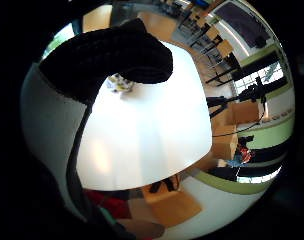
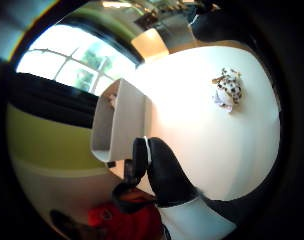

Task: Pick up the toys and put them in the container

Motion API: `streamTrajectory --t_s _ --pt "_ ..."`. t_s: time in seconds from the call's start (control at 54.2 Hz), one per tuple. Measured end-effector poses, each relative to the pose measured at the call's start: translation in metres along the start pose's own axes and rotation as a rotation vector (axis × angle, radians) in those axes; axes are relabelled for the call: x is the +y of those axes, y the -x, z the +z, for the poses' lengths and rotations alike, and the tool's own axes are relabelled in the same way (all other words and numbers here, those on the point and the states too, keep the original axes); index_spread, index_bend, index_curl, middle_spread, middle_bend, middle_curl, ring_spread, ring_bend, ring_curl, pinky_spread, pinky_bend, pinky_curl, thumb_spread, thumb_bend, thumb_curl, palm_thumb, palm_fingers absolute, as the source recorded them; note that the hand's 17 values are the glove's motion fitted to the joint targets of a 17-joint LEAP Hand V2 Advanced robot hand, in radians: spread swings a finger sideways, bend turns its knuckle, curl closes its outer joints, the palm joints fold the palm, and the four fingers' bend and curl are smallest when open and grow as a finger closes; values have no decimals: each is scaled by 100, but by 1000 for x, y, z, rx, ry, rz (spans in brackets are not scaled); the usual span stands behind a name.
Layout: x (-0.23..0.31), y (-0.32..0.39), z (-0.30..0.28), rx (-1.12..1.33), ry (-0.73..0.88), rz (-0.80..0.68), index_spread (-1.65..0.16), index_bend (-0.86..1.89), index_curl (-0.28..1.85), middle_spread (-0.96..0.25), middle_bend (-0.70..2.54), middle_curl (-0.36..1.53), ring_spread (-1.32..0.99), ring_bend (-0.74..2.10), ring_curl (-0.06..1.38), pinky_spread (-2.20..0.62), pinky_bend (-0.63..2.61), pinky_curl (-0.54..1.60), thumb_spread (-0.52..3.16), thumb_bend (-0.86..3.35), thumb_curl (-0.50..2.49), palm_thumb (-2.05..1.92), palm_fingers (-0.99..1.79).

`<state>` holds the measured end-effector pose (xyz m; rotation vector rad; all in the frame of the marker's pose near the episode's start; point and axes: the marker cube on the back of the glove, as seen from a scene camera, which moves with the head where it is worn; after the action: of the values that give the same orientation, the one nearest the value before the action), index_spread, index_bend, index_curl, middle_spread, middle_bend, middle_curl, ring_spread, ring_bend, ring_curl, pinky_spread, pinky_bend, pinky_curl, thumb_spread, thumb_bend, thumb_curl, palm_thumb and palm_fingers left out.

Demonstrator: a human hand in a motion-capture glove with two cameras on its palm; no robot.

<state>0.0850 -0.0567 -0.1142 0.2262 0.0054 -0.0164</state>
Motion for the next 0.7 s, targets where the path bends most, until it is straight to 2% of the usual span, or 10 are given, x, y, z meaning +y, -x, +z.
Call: streamTrajectory --t_s 0.185,0.48,0.702 --pt "0 -27 2 3 6 139 -41 30 48 -9 18 32 4 19 25 7 98 32 115 -4 30 -3 5" --pt "0 -43 15 4 39 165 -41 28 47 -9 18 32 3 19 24 6 98 32 113 -4 29 -4 3" --pt "-27 -43 40 -27 52 223 -41 24 46 -9 18 32 3 19 24 7 100 33 112 -4 28 -4 2"
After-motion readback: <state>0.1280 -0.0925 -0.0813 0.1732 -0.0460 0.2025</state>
